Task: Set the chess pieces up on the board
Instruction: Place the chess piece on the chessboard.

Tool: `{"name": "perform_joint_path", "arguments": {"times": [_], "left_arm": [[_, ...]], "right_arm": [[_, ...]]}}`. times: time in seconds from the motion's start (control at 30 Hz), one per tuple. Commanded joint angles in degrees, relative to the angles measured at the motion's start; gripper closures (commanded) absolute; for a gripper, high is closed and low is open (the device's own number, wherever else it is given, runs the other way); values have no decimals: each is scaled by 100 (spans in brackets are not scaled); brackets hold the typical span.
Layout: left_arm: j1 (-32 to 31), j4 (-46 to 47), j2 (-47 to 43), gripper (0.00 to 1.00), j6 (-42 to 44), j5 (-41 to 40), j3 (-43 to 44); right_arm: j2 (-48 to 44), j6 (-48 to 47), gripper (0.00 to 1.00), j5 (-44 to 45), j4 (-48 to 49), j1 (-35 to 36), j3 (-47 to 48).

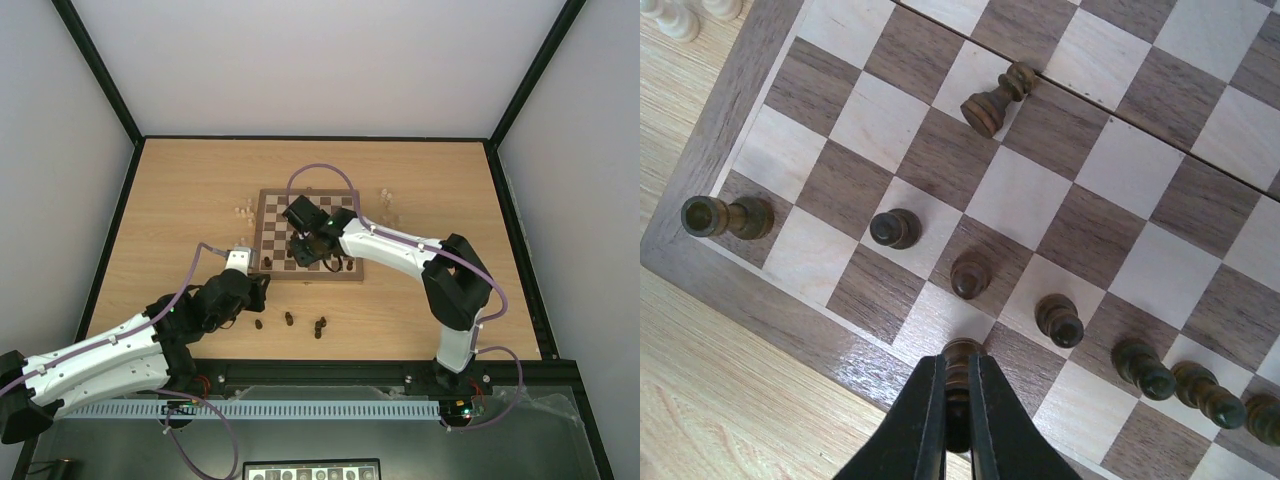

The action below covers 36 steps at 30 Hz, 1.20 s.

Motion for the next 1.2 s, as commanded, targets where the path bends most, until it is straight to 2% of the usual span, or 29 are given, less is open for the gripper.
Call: {"name": "perform_joint_path", "arguments": {"times": [0.0,0.97,1.07,1.17], "left_arm": [[61,41,16,82,102,19,-34],[221,160,63,82,222,177,-52],[230,185,73,82,212,186,-57],[230,189,98,82,219,192,-69]], "right_arm": [[190,-65,94,-121,-209,67,215],[499,-150,93,91,-584,131,519],[529,-150,84,56,-563,134,501],[507,-158,81,22,-537,136,490]]}}
